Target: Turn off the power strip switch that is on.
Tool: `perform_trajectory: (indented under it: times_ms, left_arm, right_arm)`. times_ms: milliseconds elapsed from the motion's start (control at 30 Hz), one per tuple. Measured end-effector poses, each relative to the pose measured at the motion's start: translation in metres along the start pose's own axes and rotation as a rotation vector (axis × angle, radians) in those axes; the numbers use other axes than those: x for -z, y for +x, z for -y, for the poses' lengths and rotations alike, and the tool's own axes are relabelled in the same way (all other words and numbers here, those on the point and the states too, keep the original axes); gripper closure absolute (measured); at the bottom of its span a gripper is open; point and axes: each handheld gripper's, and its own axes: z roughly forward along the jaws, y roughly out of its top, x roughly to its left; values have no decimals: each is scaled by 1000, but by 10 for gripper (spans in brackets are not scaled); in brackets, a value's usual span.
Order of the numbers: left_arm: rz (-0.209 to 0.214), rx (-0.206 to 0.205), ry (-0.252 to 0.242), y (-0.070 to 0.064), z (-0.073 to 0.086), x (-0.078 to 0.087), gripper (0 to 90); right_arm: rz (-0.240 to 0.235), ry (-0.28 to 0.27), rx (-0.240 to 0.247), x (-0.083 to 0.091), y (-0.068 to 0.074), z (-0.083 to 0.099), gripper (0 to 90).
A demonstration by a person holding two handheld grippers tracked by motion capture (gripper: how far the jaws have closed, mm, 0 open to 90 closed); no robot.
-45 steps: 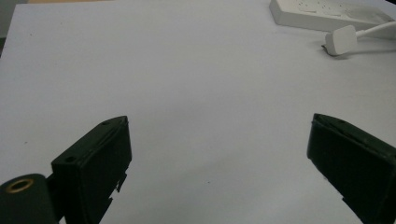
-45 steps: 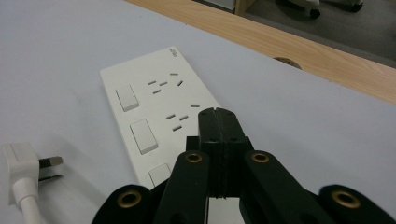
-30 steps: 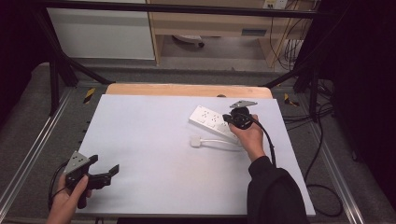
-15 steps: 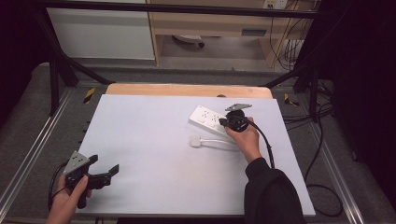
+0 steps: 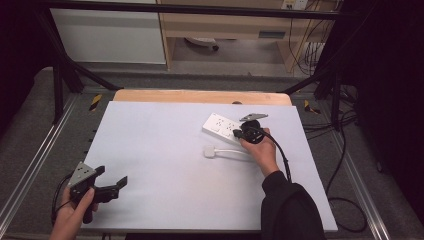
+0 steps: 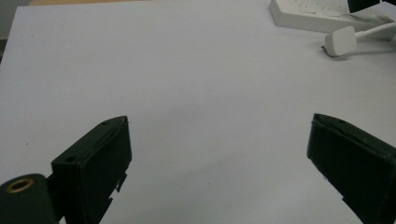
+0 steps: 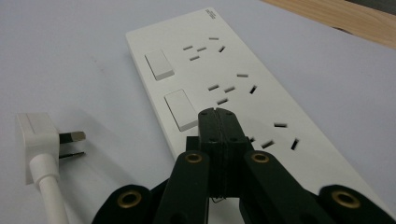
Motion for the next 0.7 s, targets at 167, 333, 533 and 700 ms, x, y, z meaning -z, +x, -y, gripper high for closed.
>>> perform_trajectory:
  times_ms: [167, 333, 533, 700]
  left_arm:
    - [1, 1, -2, 0, 0, 0, 64]
    - [2, 3, -3, 0, 0, 0, 64]
    - [1, 2, -3, 0, 0, 0, 64]
    - [1, -1, -4, 0, 0, 0, 64]
  right_arm:
    - [-2, 1, -3, -1, 1, 0, 900]
    - [-5, 2, -1, -2, 2, 0, 900]
    - [-3, 3, 4, -3, 3, 1, 900]
    - [-5, 6, 6, -2, 3, 1, 900]
